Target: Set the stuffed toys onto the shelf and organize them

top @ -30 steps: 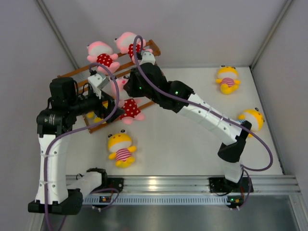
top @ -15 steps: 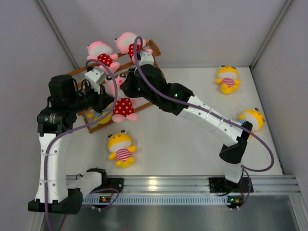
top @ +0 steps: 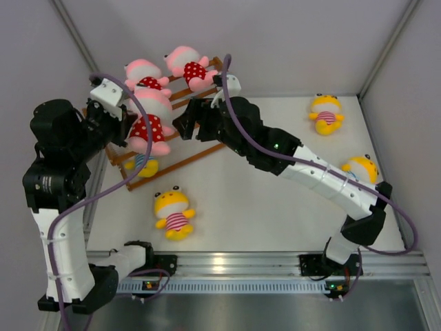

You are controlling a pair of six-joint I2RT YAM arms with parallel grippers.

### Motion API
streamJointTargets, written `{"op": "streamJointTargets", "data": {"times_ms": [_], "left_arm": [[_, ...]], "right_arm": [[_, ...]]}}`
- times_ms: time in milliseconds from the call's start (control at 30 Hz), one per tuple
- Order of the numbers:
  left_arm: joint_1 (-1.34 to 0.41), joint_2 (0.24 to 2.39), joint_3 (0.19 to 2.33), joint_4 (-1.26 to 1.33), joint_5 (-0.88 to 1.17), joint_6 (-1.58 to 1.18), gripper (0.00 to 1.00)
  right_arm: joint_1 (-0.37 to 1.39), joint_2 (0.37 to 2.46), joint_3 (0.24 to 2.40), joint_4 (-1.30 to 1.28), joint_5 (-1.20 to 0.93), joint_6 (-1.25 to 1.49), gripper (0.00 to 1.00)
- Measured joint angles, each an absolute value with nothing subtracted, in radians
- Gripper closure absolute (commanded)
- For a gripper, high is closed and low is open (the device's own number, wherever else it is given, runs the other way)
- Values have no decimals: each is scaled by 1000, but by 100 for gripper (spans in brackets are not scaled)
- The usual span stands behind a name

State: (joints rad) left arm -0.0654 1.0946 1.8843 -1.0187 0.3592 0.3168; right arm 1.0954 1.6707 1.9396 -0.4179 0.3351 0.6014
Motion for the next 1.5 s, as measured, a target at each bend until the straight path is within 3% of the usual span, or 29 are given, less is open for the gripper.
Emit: {"op": "streamJointTargets", "data": {"times_ms": [667, 1100, 1500], "left_arm": [[-14, 1282, 1989, -905, -48, 316, 98], [152, 1407, 1969, -770, -6, 308, 98], [187, 1500, 1950, -749, 47, 290, 98]], "right_arm": [[952, 1456, 1608, -335, 267, 595, 24], [873, 1360, 1483, -313, 227, 596, 25], [856, 1316, 1432, -311, 227, 598, 25]]}}
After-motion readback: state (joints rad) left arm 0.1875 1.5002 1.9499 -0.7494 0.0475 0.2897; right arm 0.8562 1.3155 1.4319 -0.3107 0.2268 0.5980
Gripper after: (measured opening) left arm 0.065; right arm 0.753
